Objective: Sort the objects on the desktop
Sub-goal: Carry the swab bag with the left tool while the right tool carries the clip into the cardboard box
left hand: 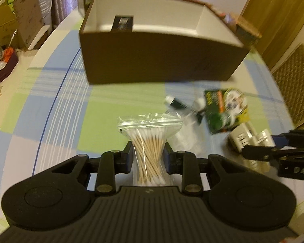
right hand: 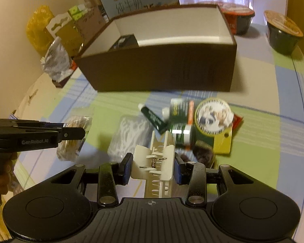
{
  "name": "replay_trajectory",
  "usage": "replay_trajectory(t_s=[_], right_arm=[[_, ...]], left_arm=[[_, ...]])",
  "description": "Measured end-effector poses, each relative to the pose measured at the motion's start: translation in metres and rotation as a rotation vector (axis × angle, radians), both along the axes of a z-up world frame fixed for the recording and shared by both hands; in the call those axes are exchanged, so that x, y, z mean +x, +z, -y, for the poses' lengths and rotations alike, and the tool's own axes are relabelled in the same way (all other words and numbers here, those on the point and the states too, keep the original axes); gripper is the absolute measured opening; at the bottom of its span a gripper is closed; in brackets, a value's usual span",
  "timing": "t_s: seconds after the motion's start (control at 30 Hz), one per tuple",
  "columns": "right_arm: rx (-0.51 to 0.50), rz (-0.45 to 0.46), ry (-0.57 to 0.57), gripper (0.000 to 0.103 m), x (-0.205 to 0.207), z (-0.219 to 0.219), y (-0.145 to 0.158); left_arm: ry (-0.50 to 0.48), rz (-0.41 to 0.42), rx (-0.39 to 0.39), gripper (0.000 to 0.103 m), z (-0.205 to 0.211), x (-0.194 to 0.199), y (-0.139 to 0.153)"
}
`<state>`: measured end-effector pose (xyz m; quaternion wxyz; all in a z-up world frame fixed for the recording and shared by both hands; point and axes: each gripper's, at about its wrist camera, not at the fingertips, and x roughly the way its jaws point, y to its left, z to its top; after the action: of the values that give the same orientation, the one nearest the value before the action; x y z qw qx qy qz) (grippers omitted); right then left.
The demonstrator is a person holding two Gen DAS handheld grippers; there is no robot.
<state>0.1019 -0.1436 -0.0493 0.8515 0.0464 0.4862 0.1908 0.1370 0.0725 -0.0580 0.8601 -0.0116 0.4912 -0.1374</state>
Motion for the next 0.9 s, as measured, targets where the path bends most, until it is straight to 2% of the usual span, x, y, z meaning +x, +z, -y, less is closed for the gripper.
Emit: replay_trajectory(t_s=[0.43, 0.9], right_arm=[[0.043, 0.130, 0.011, 0.036, 0.056, 0.006, 0.048], [0.092, 0.222, -0.042, 0.036, 0.134, 0.015, 0.080]], left_arm=[[-0.031, 0.137, -0.076, 0.024, 0.025, 0.049, 0.053], [-0.039, 0.178, -0.098, 0.024, 0.049, 0.126, 0.076]])
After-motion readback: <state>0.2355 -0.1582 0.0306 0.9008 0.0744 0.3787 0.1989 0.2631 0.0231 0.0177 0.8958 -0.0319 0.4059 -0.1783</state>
